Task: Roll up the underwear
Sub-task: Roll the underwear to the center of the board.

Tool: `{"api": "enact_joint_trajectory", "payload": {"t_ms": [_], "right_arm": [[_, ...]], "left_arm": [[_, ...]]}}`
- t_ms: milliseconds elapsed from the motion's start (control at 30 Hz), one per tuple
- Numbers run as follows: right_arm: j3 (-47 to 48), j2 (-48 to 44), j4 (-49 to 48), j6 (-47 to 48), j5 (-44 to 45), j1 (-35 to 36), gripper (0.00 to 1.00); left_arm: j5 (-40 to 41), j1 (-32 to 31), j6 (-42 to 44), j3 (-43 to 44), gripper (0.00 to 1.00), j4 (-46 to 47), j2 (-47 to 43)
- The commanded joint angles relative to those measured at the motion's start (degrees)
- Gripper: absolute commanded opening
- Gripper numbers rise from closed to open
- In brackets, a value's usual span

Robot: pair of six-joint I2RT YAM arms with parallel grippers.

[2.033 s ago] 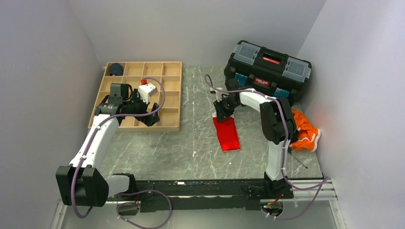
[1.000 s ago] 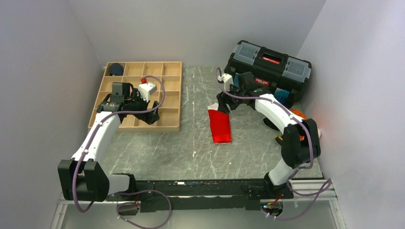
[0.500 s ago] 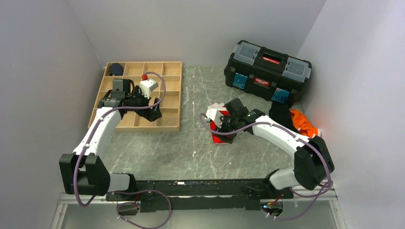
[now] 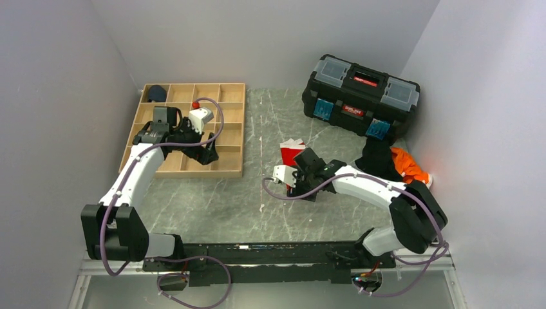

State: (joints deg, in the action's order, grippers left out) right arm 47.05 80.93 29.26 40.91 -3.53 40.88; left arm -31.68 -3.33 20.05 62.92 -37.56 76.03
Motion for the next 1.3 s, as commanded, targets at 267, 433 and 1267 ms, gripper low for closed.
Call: {"api": "enact_joint_trajectory", "payload": {"t_ms": [267,433,1267], "right_arm": [[-4.31,3.33,-7.86,2.9,7.75,1.92,0.63],[-5.75,4.31,-10.39,3.8,9.56,1.92,0.62],[-4.6,7.28,-5.57,2.67,6.13,3.91,0.18]], "left_arm": [[-1.67,0.26,0.19,1.65,1.0,0.11,0.96],[-1.79,0.25,0.24,1.93,0.99,-0.22,1.34],[-1.77,0.25,1.19,3.24,0.99,-0.75,3.35]]}}
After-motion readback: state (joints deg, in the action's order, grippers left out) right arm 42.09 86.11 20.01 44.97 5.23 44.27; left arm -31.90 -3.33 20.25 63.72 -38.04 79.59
